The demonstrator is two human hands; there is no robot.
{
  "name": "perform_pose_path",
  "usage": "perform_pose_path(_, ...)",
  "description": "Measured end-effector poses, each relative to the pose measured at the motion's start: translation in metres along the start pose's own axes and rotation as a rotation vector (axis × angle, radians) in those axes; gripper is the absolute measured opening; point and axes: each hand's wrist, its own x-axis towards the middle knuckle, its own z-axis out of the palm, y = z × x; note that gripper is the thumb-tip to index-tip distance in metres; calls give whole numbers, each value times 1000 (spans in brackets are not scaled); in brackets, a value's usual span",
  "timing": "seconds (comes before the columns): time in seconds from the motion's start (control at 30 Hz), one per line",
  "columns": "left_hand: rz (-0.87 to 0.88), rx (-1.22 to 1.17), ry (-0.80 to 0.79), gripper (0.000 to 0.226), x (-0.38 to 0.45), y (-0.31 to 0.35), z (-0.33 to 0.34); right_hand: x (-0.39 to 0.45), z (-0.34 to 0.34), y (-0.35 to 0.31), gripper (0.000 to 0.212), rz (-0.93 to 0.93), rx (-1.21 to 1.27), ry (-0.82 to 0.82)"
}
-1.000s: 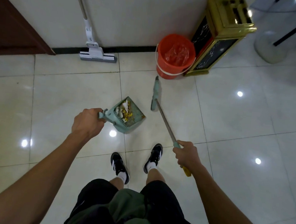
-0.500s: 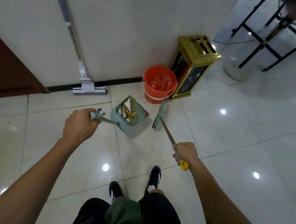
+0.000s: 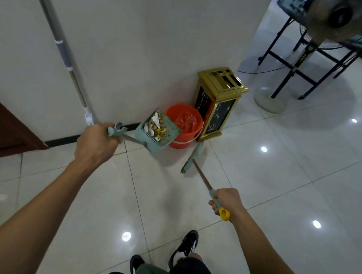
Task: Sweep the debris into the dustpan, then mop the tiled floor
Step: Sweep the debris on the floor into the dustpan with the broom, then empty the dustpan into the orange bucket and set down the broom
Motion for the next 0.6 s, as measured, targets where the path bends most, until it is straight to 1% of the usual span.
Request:
perform_pose_path(0.23, 80, 29, -9, 7, 50, 54, 33, 22, -21, -24, 18, 13, 40, -12)
perform_pose_path(0.43, 135, 107, -72, 6, 82, 102, 67, 43, -51, -45, 23, 24, 31, -10)
perform_pose_path(0.53, 179, 160, -90, 4, 92, 117, 86, 47, -67, -46, 29, -15, 28, -24)
perform_pose_path(0.6, 211, 200, -98, 1, 98, 125, 96, 48, -74, -45, 28, -39, 30, -15)
